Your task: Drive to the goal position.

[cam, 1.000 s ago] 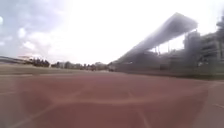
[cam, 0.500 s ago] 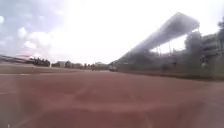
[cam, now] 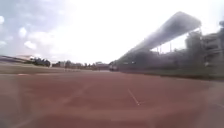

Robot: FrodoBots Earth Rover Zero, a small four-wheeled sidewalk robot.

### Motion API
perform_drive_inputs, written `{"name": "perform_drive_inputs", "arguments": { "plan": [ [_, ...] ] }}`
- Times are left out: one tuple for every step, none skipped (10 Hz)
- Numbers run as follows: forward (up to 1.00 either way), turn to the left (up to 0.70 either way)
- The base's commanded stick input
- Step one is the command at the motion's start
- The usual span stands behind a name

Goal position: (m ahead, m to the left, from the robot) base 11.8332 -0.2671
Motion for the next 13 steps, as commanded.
{"name": "perform_drive_inputs", "arguments": {
  "plan": [
    [0.7,0.0],
    [0.7,0.0],
    [0.7,0.0],
    [0.7,0.0],
    [0.7,0.0],
    [0.7,0.0],
    [0.7,0.0],
    [0.7,0.0],
    [0.7,0.0],
    [0.7,0.0],
    [0.7,0.0],
    [0.7,0.0],
    [0.7,0.0]
  ]
}}
